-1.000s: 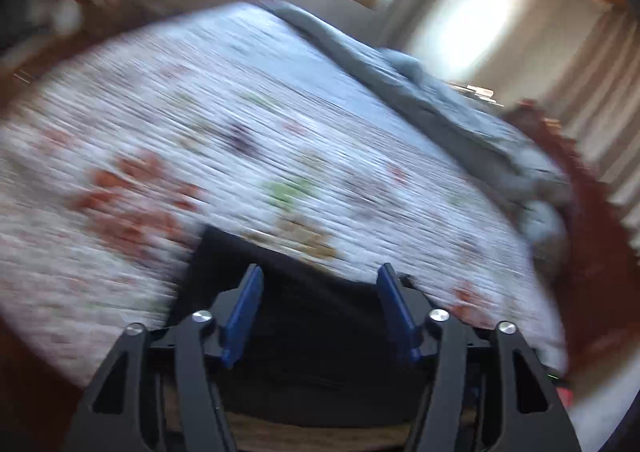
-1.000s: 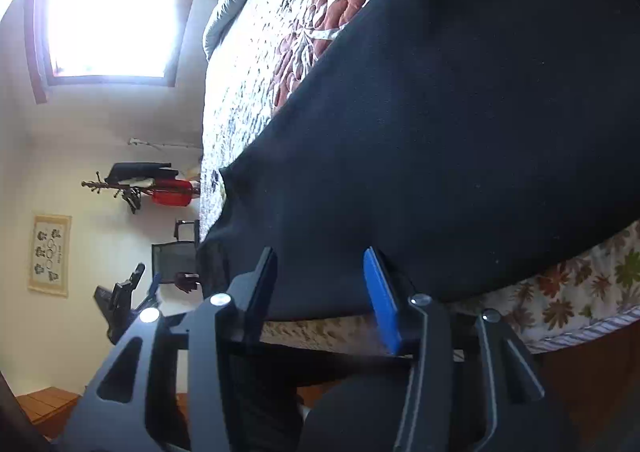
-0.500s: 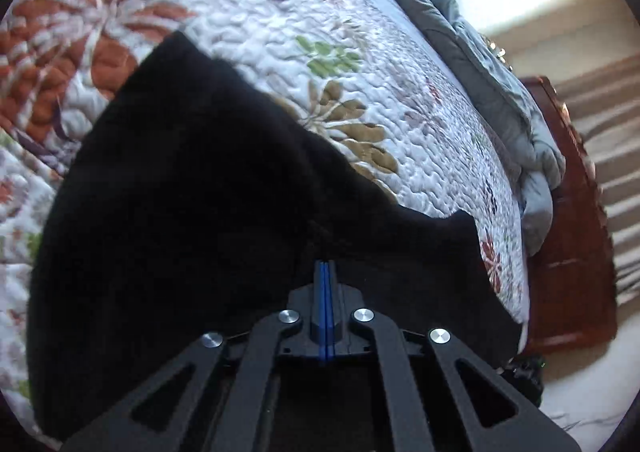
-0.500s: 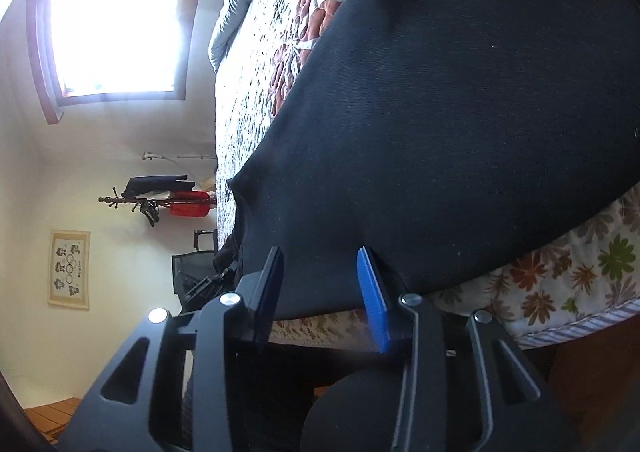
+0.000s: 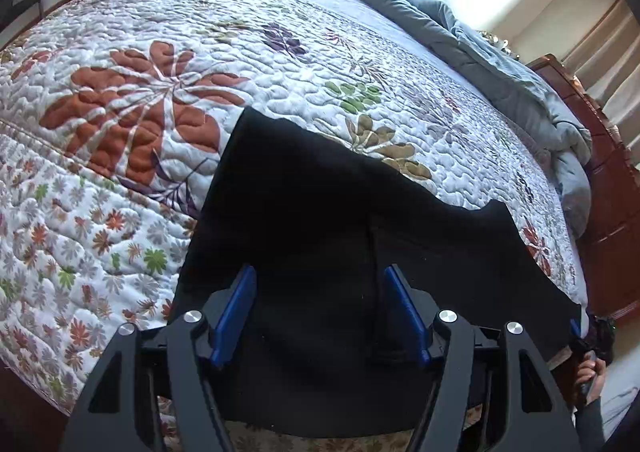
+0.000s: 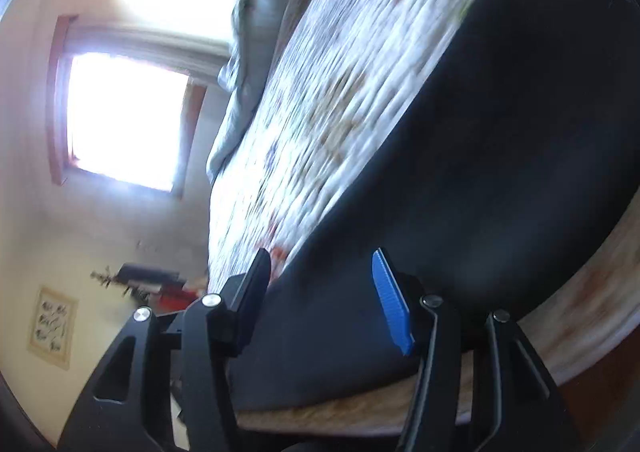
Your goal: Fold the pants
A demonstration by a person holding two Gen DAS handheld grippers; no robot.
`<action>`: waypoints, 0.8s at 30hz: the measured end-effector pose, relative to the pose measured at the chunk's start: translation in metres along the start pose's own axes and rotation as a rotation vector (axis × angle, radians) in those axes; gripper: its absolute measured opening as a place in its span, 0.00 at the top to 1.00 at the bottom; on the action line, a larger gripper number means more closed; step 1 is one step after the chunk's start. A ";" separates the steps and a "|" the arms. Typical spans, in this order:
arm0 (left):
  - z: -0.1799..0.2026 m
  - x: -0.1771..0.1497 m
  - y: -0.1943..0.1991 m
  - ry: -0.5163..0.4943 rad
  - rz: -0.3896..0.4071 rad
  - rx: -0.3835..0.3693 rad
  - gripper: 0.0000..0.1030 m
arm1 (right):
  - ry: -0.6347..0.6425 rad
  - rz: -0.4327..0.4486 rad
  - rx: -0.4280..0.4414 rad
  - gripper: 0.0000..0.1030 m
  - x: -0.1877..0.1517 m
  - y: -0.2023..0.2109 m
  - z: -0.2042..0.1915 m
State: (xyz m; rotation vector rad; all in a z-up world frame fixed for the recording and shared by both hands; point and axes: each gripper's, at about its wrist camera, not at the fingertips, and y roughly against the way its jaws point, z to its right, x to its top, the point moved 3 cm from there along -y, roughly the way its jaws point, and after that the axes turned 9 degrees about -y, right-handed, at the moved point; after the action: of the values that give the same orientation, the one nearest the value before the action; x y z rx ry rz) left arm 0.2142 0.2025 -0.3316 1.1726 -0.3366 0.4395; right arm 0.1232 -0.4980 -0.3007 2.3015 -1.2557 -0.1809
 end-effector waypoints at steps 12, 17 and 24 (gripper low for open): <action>-0.002 0.003 -0.010 0.008 -0.023 0.016 0.37 | -0.114 0.237 -0.042 0.98 0.101 0.067 0.087; -0.008 0.002 -0.009 0.045 -0.002 -0.029 0.37 | -0.169 0.393 0.022 0.41 0.088 0.118 0.090; -0.010 0.001 -0.007 0.052 0.004 -0.043 0.36 | -0.253 0.338 0.105 0.39 0.070 0.099 0.107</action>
State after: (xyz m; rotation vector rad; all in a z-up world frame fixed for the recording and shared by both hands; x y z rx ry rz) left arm 0.2186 0.2097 -0.3403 1.1170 -0.3016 0.4634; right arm 0.0517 -0.6388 -0.3362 2.1586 -1.7992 -0.3003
